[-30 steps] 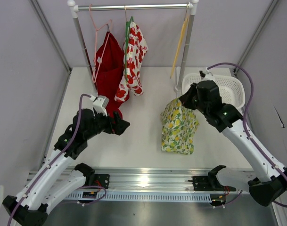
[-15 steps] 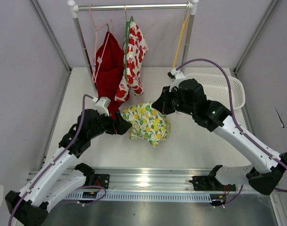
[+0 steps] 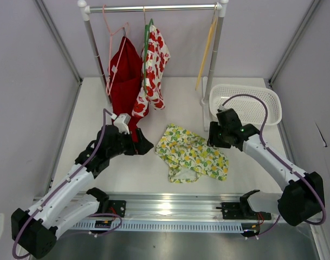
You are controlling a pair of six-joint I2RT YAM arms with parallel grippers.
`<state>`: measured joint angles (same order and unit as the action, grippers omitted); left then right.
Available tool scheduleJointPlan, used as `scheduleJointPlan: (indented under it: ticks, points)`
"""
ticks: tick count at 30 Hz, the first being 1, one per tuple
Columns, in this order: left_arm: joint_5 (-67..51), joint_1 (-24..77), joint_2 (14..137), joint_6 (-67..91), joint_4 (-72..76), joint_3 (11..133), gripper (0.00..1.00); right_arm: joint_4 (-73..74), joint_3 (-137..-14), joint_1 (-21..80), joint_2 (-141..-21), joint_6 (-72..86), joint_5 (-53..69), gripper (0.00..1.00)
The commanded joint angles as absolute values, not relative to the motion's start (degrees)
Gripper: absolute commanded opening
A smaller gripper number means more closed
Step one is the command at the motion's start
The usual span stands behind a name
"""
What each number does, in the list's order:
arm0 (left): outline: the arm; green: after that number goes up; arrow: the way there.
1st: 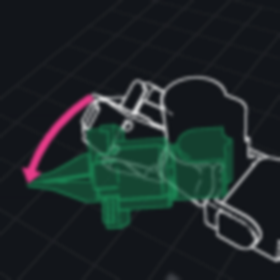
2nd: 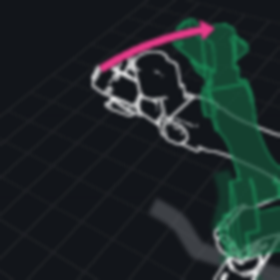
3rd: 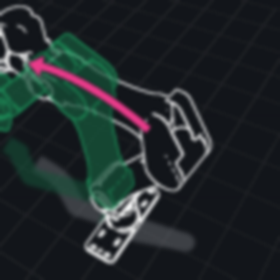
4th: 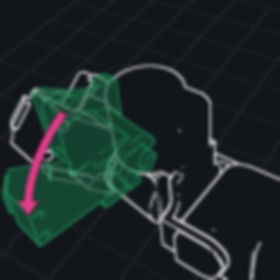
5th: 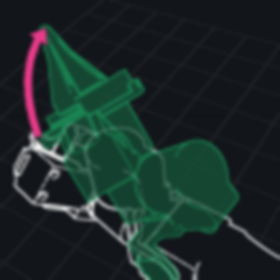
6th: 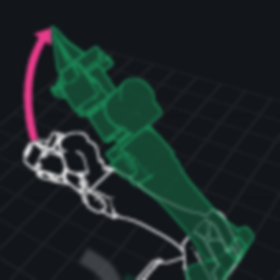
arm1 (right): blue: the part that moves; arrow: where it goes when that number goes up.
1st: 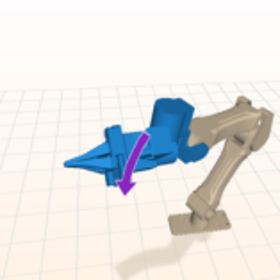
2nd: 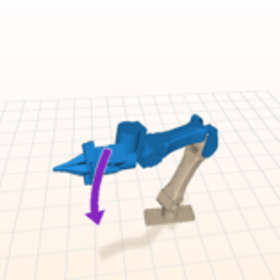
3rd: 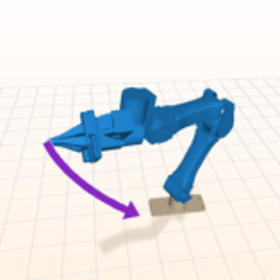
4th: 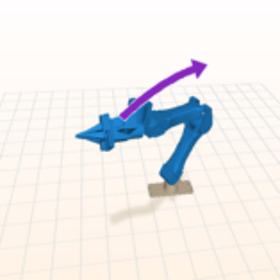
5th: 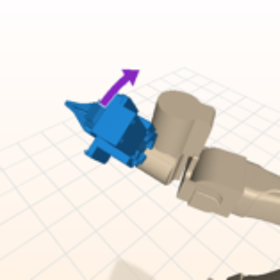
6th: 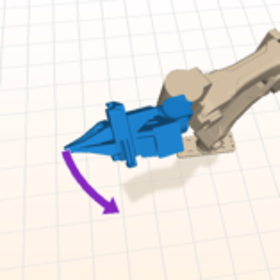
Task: Place the skirt on the hanger
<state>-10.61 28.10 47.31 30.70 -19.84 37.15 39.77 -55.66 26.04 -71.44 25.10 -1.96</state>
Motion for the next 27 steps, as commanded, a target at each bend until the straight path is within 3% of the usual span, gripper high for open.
scheduleJointPlan:
  ticks: [1,3,10,27]
  points:
    - [-9.8,28.0,47.7,33.1,-17.1,35.5,0.99,37.5,-57.0,27.3,-71.5,25.0,-5.0,0.57]
    - [-9.0,28.0,48.3,34.4,-16.2,34.3,0.99,37.2,-57.7,29.7,-71.3,26.3,-7.2,0.64]
    - [-6.0,28.1,52.3,38.1,-11.0,29.6,0.95,38.3,-60.7,42.8,-73.8,31.1,-17.9,0.64]
    - [-2.5,29.9,73.0,44.1,-0.4,32.8,0.84,39.6,-57.8,36.0,-66.6,28.0,-17.5,0.67]
